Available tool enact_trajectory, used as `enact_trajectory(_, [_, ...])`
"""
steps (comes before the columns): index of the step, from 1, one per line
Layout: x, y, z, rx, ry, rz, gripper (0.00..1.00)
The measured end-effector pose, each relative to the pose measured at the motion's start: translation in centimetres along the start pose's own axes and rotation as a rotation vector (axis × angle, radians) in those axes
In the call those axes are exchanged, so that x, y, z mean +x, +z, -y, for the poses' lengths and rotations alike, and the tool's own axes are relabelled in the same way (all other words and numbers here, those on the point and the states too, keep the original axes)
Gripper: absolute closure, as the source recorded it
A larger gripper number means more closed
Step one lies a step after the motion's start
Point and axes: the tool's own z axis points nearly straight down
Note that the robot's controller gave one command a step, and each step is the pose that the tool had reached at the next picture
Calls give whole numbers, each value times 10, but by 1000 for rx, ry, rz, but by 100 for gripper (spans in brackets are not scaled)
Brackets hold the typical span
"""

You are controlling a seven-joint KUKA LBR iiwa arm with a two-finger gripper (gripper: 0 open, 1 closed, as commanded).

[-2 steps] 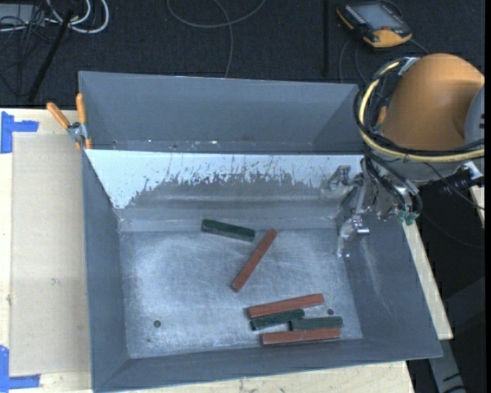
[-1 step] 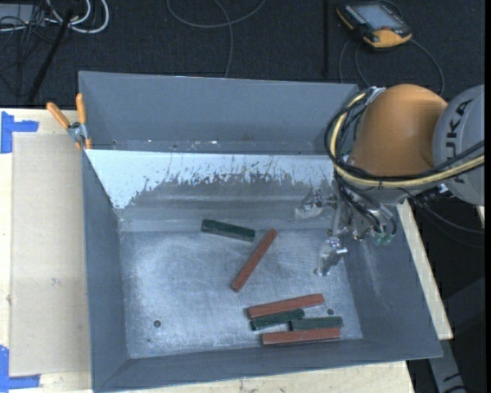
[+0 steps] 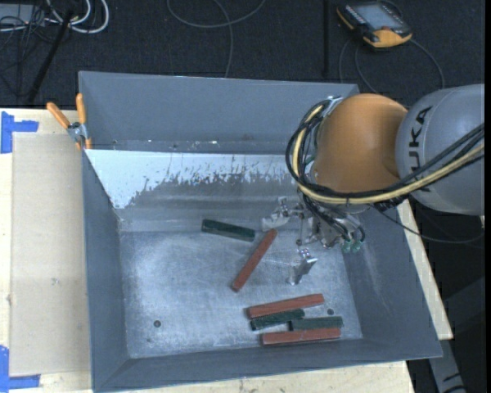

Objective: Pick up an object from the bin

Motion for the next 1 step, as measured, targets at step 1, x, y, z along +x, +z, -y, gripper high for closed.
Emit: enact_trajectory(1, [54, 7, 32, 0, -45, 0, 0])
